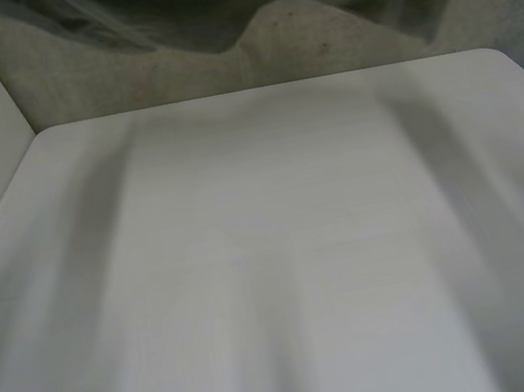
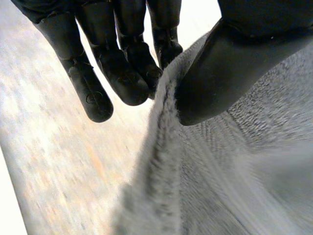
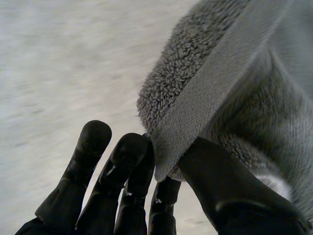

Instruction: Fold the towel.

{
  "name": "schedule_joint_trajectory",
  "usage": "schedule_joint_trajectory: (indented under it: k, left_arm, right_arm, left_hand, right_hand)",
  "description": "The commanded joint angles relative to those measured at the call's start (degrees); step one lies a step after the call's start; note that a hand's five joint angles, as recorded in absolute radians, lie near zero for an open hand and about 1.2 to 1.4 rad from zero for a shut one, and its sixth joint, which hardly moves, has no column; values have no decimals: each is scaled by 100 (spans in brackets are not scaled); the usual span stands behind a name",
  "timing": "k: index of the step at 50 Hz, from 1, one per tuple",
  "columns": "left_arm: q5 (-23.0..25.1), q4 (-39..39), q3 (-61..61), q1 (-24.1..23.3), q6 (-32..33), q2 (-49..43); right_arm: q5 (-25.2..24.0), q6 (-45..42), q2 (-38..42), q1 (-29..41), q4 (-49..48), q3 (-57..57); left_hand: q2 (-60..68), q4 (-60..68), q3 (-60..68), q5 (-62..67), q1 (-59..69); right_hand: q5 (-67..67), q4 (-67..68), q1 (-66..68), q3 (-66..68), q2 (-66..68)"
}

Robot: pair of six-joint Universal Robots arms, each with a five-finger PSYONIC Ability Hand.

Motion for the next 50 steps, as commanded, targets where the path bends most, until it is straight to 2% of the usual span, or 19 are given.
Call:
schedule_joint_trajectory:
  k: [1, 4, 6, 7, 9, 10, 12, 13, 15, 19, 24, 26, 29, 34, 37, 41, 45, 50]
  left_arm:
    - [445, 178, -1443, 102, 63, -132]
    - [561, 337, -1798, 102, 81, -221]
    - [718, 670, -2428, 111, 142, -404]
    - [719, 671, -2431, 111, 142, -405]
    - [754, 960, -2964, 102, 352, -668]
    - [754, 961, -2967, 102, 353, -669]
    - [763, 1180, -3378, 102, 764, -931]
    - [763, 1181, -3380, 102, 766, -933]
    - [763, 1260, -3660, 111, 1239, -1169]
    - [763, 1260, -3862, 164, 1617, -1214]
    - [763, 1225, -4074, 384, 1795, -959]
    - [754, 1207, -4153, 506, 1777, -618]
    - [754, 1190, -4197, 559, 1760, -458]
    - [745, 1129, -4355, 796, 1611, 225]
    - [745, 1076, -4417, 858, 1505, 447]
    - [763, 865, -4636, 902, 1032, 1025]
    - [860, 733, -4848, 902, 766, 1423]
    - [1210, 487, -5322, 893, 652, 2203]
  right_arm:
    - [-1116, -115, 182, 16, 418, 1345]
    - [-1213, -185, 182, 16, 400, 1753]
    - [-1449, -569, 200, 7, 269, 2636]
    - [-1451, -572, 200, 7, 268, 2640]
    - [-1643, -1271, 322, -2, 41, 3550]
    - [-1644, -1275, 323, -2, 40, 3555]
    - [-1679, -2053, 507, -2, -188, 4350]
    - [-1679, -2057, 507, -2, -189, 4354]
    - [-1688, -2687, 595, -28, -416, 4967]
    - [-1688, -3014, 578, -63, -636, 5390]
    - [-1670, -2971, 253, -107, -742, 5690]
    - [-1653, -2858, -220, -133, -742, 5883]
    - [-1653, -2708, -442, -169, -760, 5972]
    - [-1609, -1796, -1406, -370, -725, 6103]
    - [-1600, -1565, -1611, -485, -707, 6112]
    - [-1591, -978, -1996, -897, -646, 6095]
    - [-1565, -765, -2252, -1144, -329, 6077]
    - [-1661, -704, -2472, -1469, 924, 6007]
  left_hand:
    - [52, 23, 50, 150, 217]
    - [52, 23, 50, 150, 217]
    - [52, 23, 50, 150, 217]
    - [52, 23, 50, 150, 217]
    - [52, 23, 50, 150, 217]
    - [52, 23, 50, 150, 217]
    - [52, 23, 50, 150, 217]
    - [52, 23, 50, 150, 217]
    - [52, 23, 50, 150, 217]
    - [52, 23, 50, 150, 217]
    - [52, 23, 50, 150, 217]
    - [52, 23, 50, 150, 217]
    - [52, 23, 50, 150, 217]
    - [52, 23, 50, 150, 217]
    - [52, 23, 50, 150, 217]
    - [52, 23, 50, 150, 217]
    - [52, 23, 50, 150, 217]
    - [52, 23, 50, 150, 217]
  right_hand:
    - [463, 297, 359, 292, 462]
    - [463, 297, 359, 292, 462]
    - [463, 297, 359, 292, 462]
    - [463, 297, 359, 292, 462]
    - [463, 297, 359, 292, 462]
    - [463, 297, 359, 292, 462]
    - [463, 297, 359, 292, 462]
    - [463, 297, 359, 292, 462]
    - [463, 297, 359, 292, 462]
    - [463, 297, 359, 292, 462]
    - [463, 297, 359, 292, 462]
    - [463, 297, 359, 292, 462]
    - [463, 297, 359, 292, 462]
    - [463, 297, 359, 292, 462]
    - [463, 297, 359, 292, 462]
    - [463, 297, 359, 292, 462]
    - [463, 297, 359, 292, 462]
    - [463, 297, 359, 292, 462]
